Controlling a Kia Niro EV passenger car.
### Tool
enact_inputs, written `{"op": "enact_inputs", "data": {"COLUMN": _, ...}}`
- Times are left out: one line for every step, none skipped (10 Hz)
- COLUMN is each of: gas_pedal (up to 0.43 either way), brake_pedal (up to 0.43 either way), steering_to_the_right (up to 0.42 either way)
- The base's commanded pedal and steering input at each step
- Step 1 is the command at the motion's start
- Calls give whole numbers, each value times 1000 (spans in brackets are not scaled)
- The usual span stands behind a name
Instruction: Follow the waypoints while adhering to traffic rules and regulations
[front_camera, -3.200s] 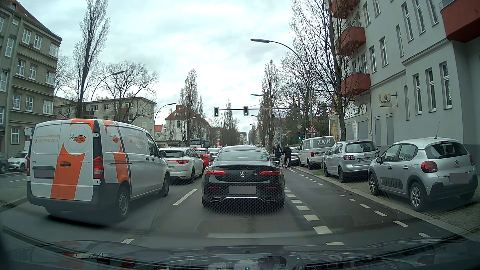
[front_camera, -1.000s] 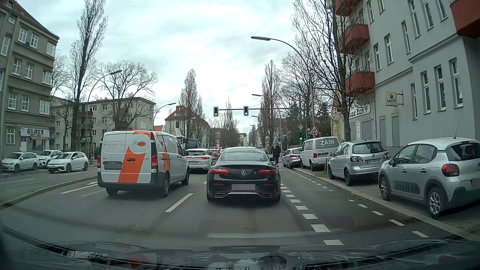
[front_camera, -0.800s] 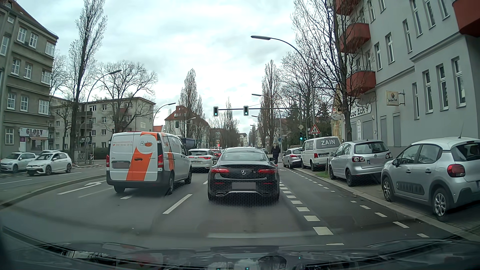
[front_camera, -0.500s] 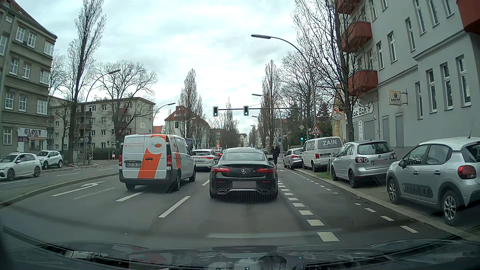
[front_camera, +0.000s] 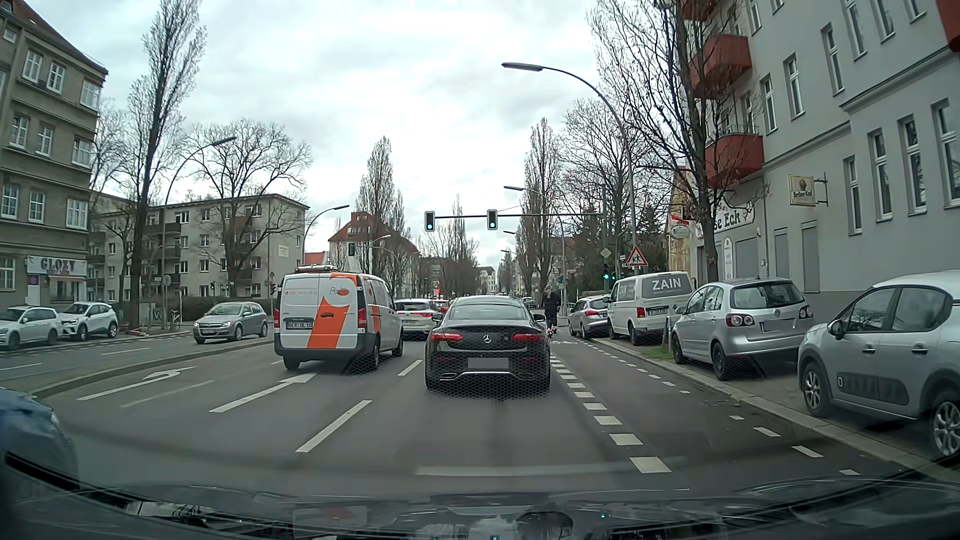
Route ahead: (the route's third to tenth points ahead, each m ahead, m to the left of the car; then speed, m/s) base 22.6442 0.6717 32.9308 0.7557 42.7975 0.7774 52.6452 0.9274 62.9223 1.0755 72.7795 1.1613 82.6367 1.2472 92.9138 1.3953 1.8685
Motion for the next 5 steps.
{"op": "enact_inputs", "data": {"gas_pedal": 110, "brake_pedal": 12, "steering_to_the_right": -5}}
{"op": "enact_inputs", "data": {"gas_pedal": 110, "brake_pedal": 12, "steering_to_the_right": -5}}
{"op": "enact_inputs", "data": {"gas_pedal": 110, "brake_pedal": 12, "steering_to_the_right": -5}}
{"op": "enact_inputs", "data": {"gas_pedal": 110, "brake_pedal": 12, "steering_to_the_right": -5}}
{"op": "enact_inputs", "data": {"gas_pedal": 110, "brake_pedal": 18, "steering_to_the_right": -5}}
